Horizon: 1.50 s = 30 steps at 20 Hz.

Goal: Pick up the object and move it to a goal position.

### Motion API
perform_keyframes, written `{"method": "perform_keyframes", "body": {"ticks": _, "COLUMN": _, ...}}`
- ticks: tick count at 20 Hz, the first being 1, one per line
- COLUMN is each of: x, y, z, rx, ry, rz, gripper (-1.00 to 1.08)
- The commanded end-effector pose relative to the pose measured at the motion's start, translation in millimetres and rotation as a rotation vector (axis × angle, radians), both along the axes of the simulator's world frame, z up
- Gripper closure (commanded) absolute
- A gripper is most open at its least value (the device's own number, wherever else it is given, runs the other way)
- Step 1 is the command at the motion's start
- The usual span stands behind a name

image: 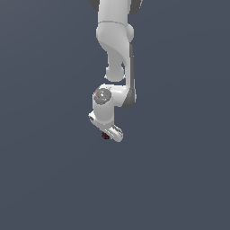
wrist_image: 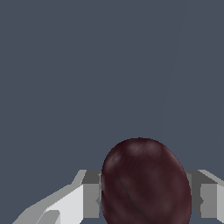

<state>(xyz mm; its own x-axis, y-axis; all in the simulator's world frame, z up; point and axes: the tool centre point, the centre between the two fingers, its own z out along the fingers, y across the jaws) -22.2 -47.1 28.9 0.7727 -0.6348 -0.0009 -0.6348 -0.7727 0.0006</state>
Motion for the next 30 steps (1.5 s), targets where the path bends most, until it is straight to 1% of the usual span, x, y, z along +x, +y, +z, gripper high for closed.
{"method": "perform_keyframes", "body": {"ticks": 1, "x": 0.5, "y": -0.1, "z": -0.6, "rx": 0.000, "ry": -0.001, "rz": 0.000, "gripper": 1.08}}
{"method": "perform_keyframes", "body": {"ticks": 12, "x": 0.8, "y": 0.1, "z": 1.2, "rx": 0.000, "ry": -0.001, "rz": 0.001, "gripper": 1.08}}
{"method": "perform_keyframes", "body": {"ticks": 17, "x": 4.2, "y": -4.8, "z": 14.3, "rx": 0.000, "ry": -0.001, "rz": 0.001, "gripper": 1.08}}
{"method": "perform_keyframes", "body": {"ticks": 23, "x": 13.1, "y": -17.8, "z": 48.4, "rx": 0.000, "ry": -0.001, "rz": 0.000, "gripper": 1.08}}
{"method": "perform_keyframes", "body": {"ticks": 30, "x": 29.6, "y": -41.3, "z": 109.9, "rx": -0.001, "ry": -0.001, "rz": -0.001, "gripper": 1.08}}
